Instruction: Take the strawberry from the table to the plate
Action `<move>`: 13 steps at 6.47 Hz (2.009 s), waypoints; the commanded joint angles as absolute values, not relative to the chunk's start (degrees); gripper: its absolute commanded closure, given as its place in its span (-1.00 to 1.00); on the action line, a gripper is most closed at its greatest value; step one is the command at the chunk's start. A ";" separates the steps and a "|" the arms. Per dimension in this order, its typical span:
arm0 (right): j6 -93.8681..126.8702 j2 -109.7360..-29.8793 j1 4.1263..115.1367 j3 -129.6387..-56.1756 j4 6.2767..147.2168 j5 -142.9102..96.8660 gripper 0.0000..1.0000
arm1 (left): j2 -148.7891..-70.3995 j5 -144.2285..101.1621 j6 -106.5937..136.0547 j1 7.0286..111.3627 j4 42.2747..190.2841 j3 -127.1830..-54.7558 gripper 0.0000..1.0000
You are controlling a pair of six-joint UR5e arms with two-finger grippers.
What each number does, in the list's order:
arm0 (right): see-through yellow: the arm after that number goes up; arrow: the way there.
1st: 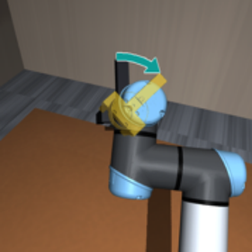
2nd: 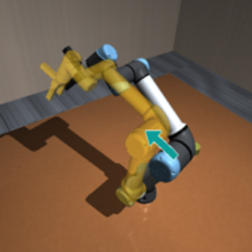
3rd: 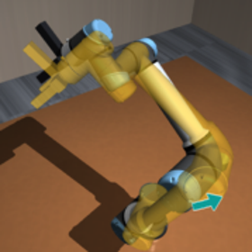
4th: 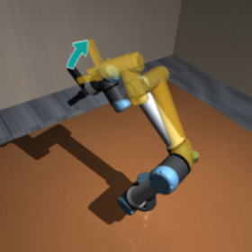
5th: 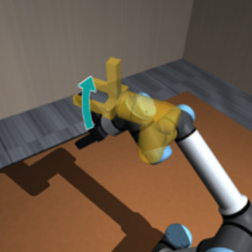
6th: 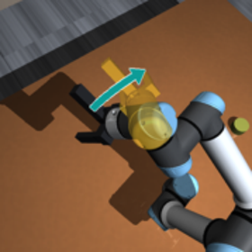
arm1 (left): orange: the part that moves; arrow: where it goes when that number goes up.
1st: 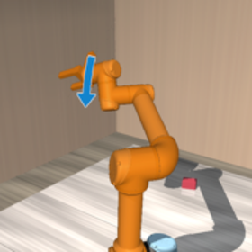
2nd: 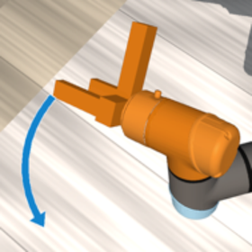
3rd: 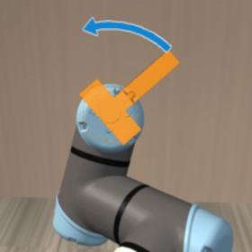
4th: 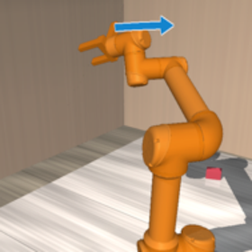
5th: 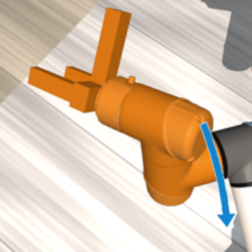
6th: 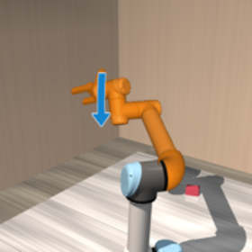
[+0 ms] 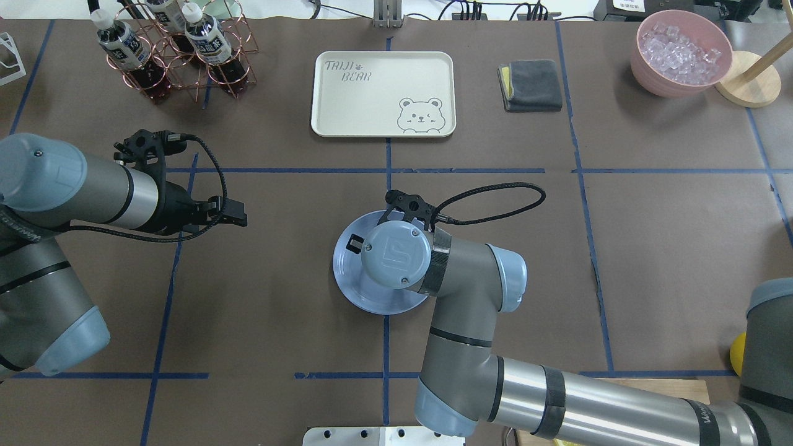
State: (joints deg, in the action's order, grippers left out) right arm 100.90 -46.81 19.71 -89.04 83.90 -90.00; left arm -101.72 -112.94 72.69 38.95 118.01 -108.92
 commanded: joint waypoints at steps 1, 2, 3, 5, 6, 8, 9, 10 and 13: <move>99.16 -47.02 21.35 -96.01 90.91 -91.57 -1.00 | -100.47 -112.85 72.08 39.37 118.04 -109.25 -1.00; 95.31 -50.85 23.36 -104.94 96.36 -94.02 -1.00 | -99.33 -112.85 69.37 40.59 118.12 -109.60 -1.00; 88.92 -60.29 26.95 -115.47 96.33 -97.78 -1.00 | -95.23 -112.85 59.60 44.61 118.12 -110.56 -1.00; 75.22 -73.41 36.69 -122.58 95.80 -107.01 -1.00 | -85.92 -113.55 38.26 55.14 118.47 -112.58 -1.00; 66.10 -78.52 43.35 -124.61 95.80 -112.88 -1.00 | -82.82 -114.16 24.83 61.29 118.48 -112.24 -1.00; 40.14 -90.91 60.20 -125.77 95.80 -123.00 -1.00 | -81.13 -127.90 3.35 78.14 117.86 -106.13 -1.00; 26.68 -95.23 69.69 -124.64 96.15 -128.09 -1.00 | -81.04 -130.32 -3.45 83.27 116.03 -103.65 -1.00; 15.49 -97.88 77.96 -122.45 96.67 -132.06 -1.00 | -81.82 -130.60 -8.65 86.80 107.40 -104.32 -1.00; -4.89 -100.99 86.04 -114.36 96.42 -135.61 -1.00 | -82.19 -132.09 3.32 88.68 99.23 -103.97 -1.00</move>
State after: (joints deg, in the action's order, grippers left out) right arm 0.01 -100.58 84.56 -116.77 96.48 -135.17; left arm -82.64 -131.11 -4.81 88.49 99.95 -103.95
